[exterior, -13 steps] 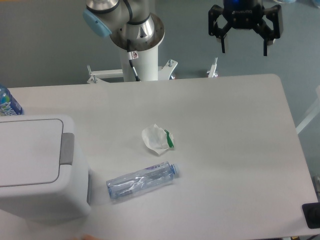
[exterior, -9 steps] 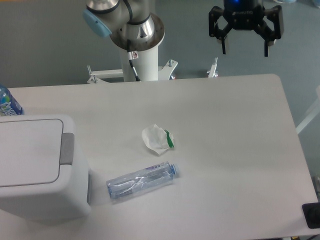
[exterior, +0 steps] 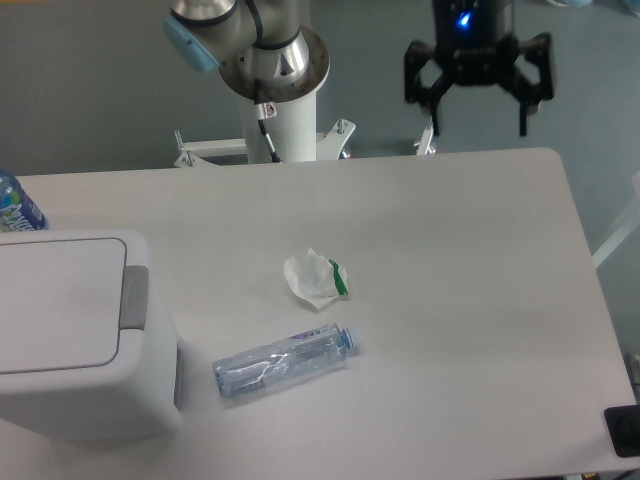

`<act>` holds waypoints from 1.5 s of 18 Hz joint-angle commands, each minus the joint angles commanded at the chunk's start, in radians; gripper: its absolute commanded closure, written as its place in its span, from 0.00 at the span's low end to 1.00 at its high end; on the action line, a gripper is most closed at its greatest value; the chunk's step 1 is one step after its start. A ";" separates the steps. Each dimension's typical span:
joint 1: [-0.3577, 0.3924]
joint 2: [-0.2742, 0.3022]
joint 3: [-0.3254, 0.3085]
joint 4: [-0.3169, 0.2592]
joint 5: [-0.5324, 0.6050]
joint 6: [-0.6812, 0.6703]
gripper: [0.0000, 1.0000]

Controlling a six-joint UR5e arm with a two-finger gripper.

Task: Open the trash can
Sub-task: 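Move the open gripper over to the trash can lid edge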

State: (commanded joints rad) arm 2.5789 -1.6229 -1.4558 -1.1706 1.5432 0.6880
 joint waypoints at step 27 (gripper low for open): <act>-0.301 -0.158 0.008 0.072 -0.324 -0.737 0.00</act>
State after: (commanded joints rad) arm 2.2780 -1.7810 -1.4481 -1.0985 1.2195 -0.0490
